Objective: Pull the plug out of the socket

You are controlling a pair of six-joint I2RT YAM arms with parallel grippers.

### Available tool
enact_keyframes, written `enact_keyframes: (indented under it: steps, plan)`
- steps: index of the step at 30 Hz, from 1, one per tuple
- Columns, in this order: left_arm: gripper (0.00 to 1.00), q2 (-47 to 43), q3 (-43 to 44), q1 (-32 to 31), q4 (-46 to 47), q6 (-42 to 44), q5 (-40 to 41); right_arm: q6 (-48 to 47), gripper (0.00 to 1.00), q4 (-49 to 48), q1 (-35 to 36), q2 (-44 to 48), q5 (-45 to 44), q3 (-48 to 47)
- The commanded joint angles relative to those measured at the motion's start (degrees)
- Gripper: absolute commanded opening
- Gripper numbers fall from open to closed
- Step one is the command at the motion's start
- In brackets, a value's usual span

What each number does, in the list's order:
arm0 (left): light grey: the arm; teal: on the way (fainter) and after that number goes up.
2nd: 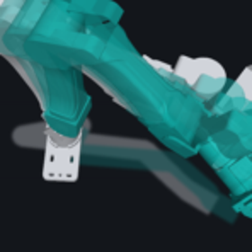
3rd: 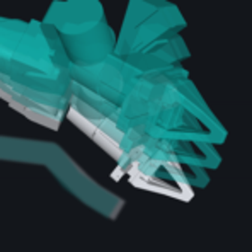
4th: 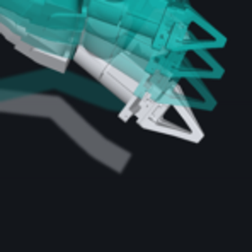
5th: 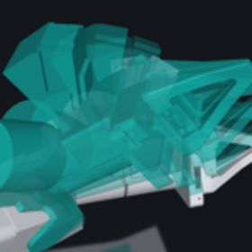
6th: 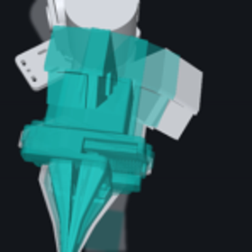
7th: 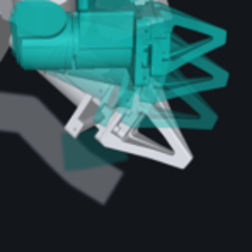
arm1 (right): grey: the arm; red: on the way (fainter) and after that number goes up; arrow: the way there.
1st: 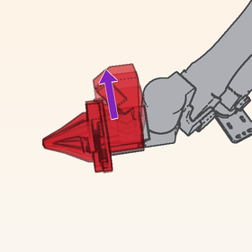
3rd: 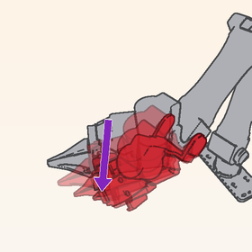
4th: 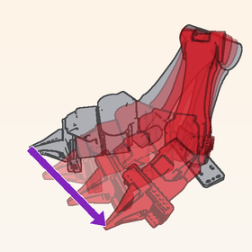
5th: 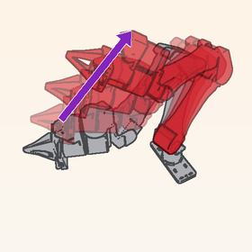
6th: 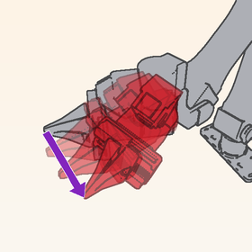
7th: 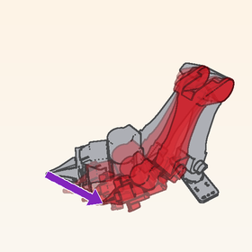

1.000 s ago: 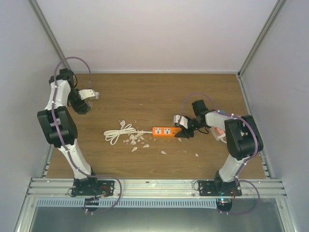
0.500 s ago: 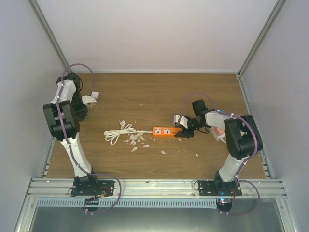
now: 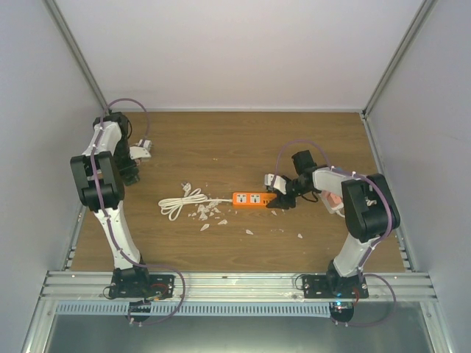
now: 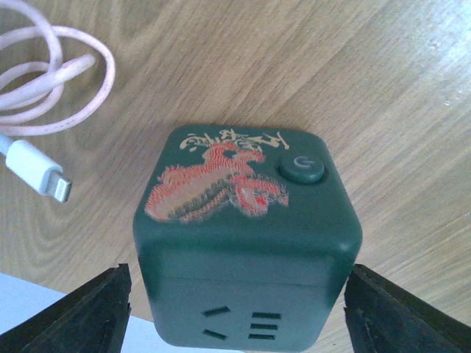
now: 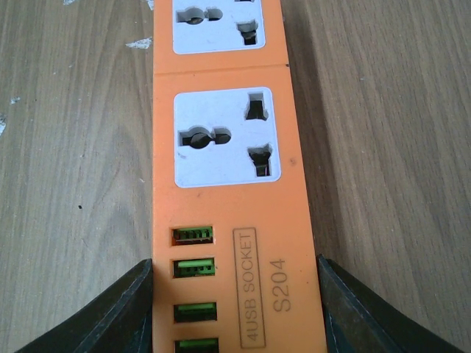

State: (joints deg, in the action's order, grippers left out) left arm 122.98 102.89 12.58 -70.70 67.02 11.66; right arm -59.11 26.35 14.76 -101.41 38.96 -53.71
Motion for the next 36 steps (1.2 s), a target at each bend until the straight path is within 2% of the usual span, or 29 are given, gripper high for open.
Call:
enact_keyframes:
  steps: [1,7,15,22,31,36]
  plan:
    - [0.86,0.6,1.3,-0.2,0.4,-0.3,0.7,0.3,0.31,1.4,-0.9,-2.0,-4.8,-0.9]
    - [0.99,-0.7,1.7,-0.7,1.3,-2.2,-0.6,0.0,0.30,1.8,-0.8,-3.0,-5.5,-3.3]
    - [0.99,-3.0,1.7,-2.5,2.0,-4.3,-3.1,-5.9,0.34,7.3,-0.9,-8.3,-8.0,-12.9]
    - [0.99,-5.6,1.4,-3.0,5.7,-6.0,-3.8,-13.1,0.34,11.3,-2.0,-14.8,-13.0,-21.7]
    - [0.99,-9.4,-1.2,-3.2,10.3,-8.4,-4.0,-13.0,0.34,12.2,-7.2,-25.0,-17.8,-36.2]
    - [0.99,-11.2,-1.7,-3.2,11.5,-9.9,-6.6,-14.0,0.33,12.7,-11.0,-28.4,-19.5,-41.1]
